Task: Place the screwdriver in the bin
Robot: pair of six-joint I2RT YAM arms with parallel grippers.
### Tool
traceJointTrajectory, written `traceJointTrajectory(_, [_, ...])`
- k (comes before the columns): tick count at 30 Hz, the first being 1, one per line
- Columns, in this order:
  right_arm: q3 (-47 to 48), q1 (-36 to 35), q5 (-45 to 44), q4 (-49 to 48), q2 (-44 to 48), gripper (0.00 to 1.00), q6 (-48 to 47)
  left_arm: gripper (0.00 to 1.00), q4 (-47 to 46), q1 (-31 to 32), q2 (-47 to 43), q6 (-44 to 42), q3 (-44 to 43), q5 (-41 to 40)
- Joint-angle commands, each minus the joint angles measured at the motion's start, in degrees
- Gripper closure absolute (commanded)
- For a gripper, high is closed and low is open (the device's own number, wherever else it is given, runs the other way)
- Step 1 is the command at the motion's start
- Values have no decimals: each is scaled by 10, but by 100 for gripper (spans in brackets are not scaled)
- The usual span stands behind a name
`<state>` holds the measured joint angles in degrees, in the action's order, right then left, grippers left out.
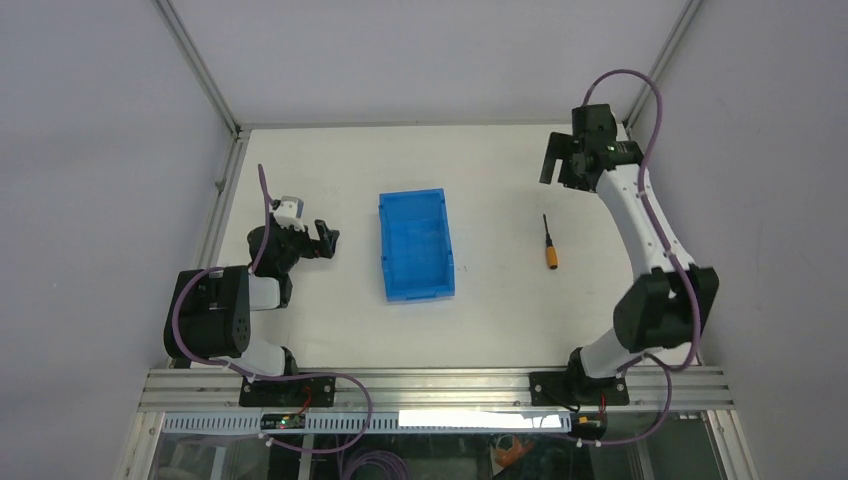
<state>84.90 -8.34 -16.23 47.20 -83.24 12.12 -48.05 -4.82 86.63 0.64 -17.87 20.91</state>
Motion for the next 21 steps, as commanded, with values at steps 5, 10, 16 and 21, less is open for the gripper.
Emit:
traceJointTrajectory(5, [-42, 43, 130, 75, -166, 22, -37, 1, -42, 5, 0, 0, -14, -3])
traceJointTrajectory(10, [-75, 44, 135, 35, -234, 32, -39, 1, -42, 5, 0, 0, -14, -3])
traceJointTrajectory(16, [-106, 44, 133, 2, -271, 52, -36, 1, -42, 6, 0, 0, -14, -3])
traceJointTrajectory(21, [-108, 44, 127, 12, -258, 100, -43, 1, -42, 5, 1, 0, -14, -3])
